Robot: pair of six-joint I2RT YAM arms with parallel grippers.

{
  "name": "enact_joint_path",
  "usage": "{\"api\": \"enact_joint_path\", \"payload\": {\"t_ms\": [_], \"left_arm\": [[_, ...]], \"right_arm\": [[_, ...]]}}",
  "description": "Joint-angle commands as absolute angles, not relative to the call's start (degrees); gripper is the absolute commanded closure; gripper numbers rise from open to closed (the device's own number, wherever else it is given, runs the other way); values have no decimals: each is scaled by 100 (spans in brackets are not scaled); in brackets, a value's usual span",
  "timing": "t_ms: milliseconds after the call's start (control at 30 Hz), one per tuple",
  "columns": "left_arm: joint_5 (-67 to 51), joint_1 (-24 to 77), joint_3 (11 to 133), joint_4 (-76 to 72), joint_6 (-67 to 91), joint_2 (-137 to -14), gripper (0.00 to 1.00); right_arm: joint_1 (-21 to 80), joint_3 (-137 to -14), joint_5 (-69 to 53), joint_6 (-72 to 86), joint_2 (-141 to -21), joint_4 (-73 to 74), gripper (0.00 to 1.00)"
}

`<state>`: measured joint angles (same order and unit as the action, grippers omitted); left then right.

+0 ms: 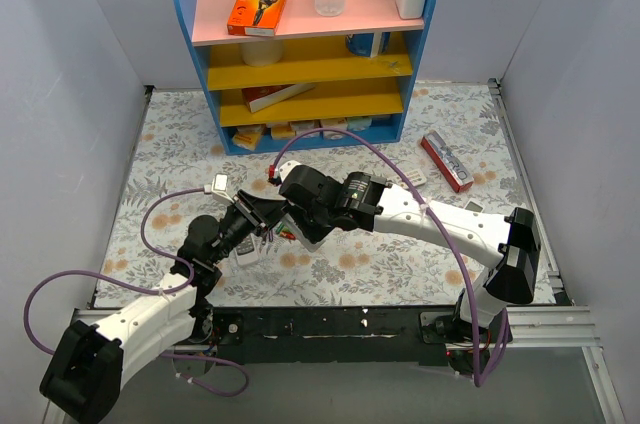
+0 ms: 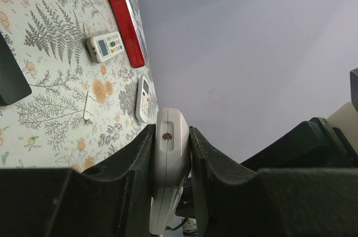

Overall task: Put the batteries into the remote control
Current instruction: Load the battery into the remote control.

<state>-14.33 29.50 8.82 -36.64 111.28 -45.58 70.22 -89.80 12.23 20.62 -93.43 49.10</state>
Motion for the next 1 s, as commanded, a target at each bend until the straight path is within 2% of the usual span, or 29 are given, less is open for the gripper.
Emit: {"api": "enact_joint_path", "payload": {"t_ms": [0,433,700,833,967], "left_arm": [[-1450,3041,861,-4078,11408,-4509,100],[-1406,3032,677,-4192,11742,-4658,100],[-1459,3041,642,-4280,11856,-4746,100],[-1520,3041,668,-4245,11892,-4755,100],[-1669,3041,738,-4140,11927,-4799,100]], "right_arm": [[7058,-9158,1134,2048,-9360,4649,82],[7049,-9272,1125,2092,-9325,4931,75],[7049,-9457,1081,1969,-9150,5019,65],[7049,-9361,1020,1390,-8825,4852,64],[7049,-8738,652,-248,-8237,4526,64]]}}
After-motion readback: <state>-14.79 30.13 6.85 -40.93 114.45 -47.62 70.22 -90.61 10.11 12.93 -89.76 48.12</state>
